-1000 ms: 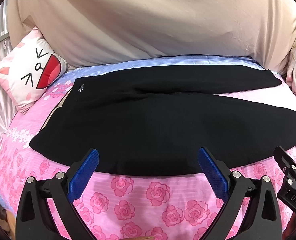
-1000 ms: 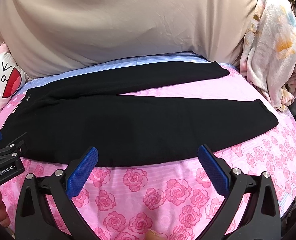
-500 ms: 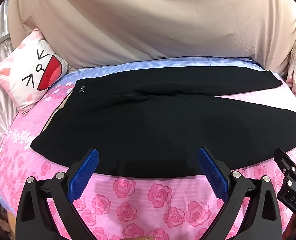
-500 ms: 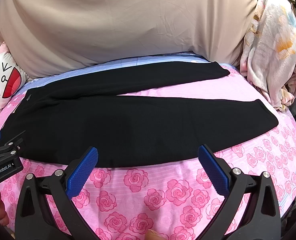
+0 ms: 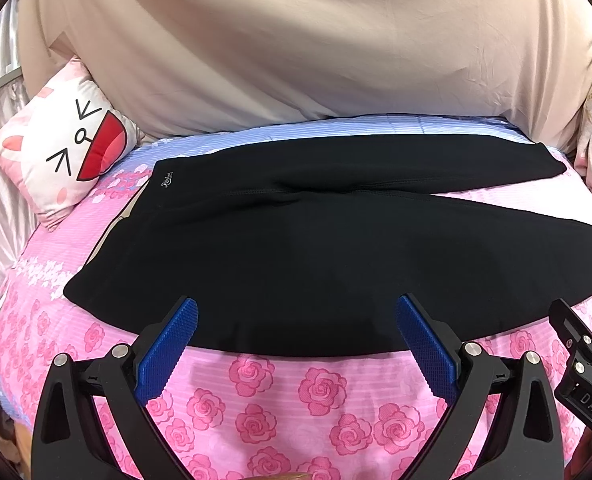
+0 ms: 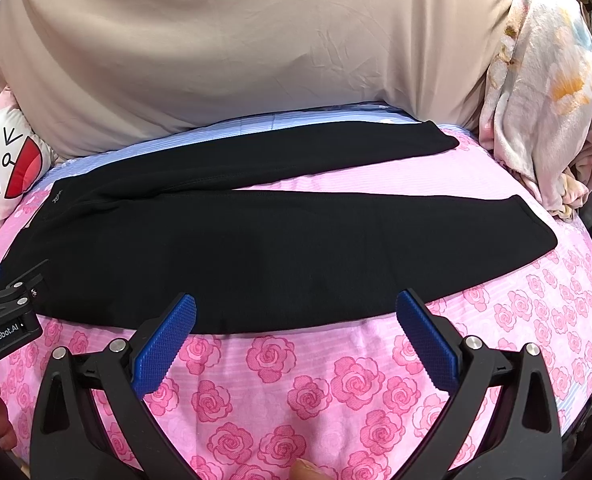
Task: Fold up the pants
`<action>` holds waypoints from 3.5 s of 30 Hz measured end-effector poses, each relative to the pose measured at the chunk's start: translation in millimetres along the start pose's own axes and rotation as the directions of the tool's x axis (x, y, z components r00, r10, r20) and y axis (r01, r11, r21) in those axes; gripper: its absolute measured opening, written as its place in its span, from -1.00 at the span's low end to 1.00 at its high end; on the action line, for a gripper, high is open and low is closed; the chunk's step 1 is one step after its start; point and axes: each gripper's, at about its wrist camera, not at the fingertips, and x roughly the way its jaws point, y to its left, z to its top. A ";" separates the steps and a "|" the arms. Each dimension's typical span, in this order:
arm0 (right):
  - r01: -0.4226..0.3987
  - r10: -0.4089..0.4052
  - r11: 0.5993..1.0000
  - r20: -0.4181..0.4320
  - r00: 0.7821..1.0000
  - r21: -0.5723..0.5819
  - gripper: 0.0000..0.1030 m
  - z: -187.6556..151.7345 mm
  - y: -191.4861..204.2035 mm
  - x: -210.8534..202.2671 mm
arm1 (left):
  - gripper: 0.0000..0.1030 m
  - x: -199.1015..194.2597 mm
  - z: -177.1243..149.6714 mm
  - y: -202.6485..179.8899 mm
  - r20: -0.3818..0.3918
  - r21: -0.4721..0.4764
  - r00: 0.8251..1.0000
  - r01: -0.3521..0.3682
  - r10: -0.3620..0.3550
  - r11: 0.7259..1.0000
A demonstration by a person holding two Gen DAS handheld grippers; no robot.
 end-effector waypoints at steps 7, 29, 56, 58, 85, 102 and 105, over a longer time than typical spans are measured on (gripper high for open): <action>-0.002 0.002 1.000 -0.001 1.000 0.002 0.91 -0.2 -0.8 0.2 | 0.90 -0.1 0.5 -1.3 0.000 0.002 1.000 -0.002 0.002 1.000; -0.007 0.007 1.000 -0.014 1.000 0.017 0.91 0.4 -10.8 8.1 | 0.90 5.9 4.1 -8.0 -0.016 0.022 1.000 -0.007 0.007 1.000; 0.031 -0.031 0.999 -0.014 0.999 0.036 0.91 156.1 -170.5 122.0 | 0.89 70.0 76.3 -0.7 -0.033 0.054 0.999 0.039 -0.037 0.998; 0.128 -0.124 0.991 -0.082 0.989 0.038 0.91 190.2 -212.8 173.5 | 0.89 84.8 92.9 11.9 -0.047 0.012 0.997 0.067 -0.066 0.998; 0.043 -0.060 0.995 -0.203 0.977 -0.087 -0.61 279.3 -282.2 376.5 | 0.89 332.4 191.6 313.8 -0.361 -0.301 0.928 -0.208 0.090 0.931; -0.143 0.149 0.989 0.169 0.974 -0.047 -0.85 264.9 -308.5 157.0 | -0.56 131.7 200.5 290.8 -0.043 -0.297 0.975 0.195 -0.217 0.935; -0.173 0.189 0.980 0.191 0.963 -0.098 -0.85 231.3 -309.6 91.6 | -1.00 62.5 166.3 293.1 0.009 -0.243 0.979 0.201 -0.205 0.949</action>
